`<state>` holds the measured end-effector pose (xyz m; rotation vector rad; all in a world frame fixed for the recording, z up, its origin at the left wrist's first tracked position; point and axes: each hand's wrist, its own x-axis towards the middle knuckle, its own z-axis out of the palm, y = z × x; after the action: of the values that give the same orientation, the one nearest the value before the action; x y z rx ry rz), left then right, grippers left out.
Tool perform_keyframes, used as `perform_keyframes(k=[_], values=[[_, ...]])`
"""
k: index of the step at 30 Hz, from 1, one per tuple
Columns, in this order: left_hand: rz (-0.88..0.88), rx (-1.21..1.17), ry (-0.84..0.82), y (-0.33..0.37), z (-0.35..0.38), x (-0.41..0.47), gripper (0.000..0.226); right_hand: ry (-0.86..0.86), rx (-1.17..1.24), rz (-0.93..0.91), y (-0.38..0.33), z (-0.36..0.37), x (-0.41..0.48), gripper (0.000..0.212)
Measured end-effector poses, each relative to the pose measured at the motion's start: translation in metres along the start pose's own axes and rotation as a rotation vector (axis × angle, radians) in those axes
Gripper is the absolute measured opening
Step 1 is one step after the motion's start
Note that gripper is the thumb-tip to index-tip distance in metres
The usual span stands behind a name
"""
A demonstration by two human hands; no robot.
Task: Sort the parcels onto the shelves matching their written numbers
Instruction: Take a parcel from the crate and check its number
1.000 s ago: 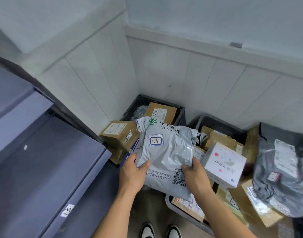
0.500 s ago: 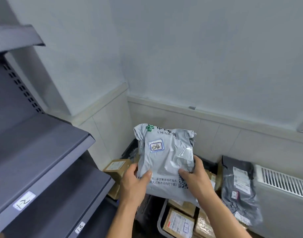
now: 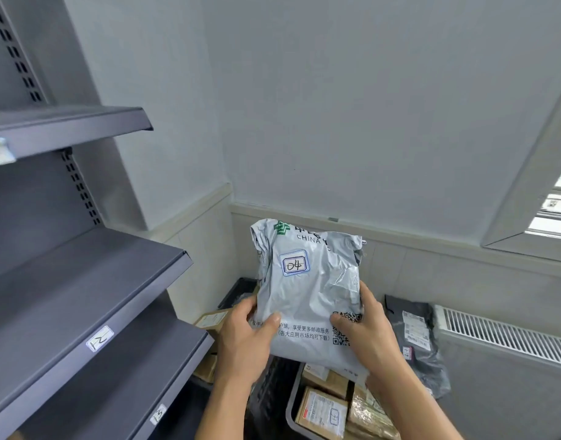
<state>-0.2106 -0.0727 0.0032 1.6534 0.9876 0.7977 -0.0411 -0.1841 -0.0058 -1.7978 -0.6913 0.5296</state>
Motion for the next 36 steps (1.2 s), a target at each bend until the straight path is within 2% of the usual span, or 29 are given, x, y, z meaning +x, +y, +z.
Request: perform_keyframes(k=[7,15,20,22,28,36], values=[[0.029,0.025,0.025,0.011,-0.01,-0.025,0.023,-0.061,-0.069,-0.097,-0.006,-0.009,-0.009,0.061],[0.005,0.003,0.138,0.022,0.008,-0.056,0.026,-0.114,-0.081,-0.118,-0.003,-0.03,-0.011,0.057],[-0.05,0.0,0.232,0.03,0.03,-0.084,0.028,-0.149,-0.086,-0.112,-0.003,-0.055,-0.02,0.084],[-0.065,0.01,0.279,0.031,0.038,-0.099,0.03,-0.172,-0.091,-0.114,-0.001,-0.063,-0.024,0.087],[-0.138,0.014,0.445,0.027,0.051,-0.153,0.029,-0.319,-0.081,-0.181,0.006,-0.069,-0.047,0.083],[-0.233,0.036,0.623,0.027,0.034,-0.224,0.03,-0.511,-0.076,-0.255,0.009,-0.046,-0.091,0.084]])
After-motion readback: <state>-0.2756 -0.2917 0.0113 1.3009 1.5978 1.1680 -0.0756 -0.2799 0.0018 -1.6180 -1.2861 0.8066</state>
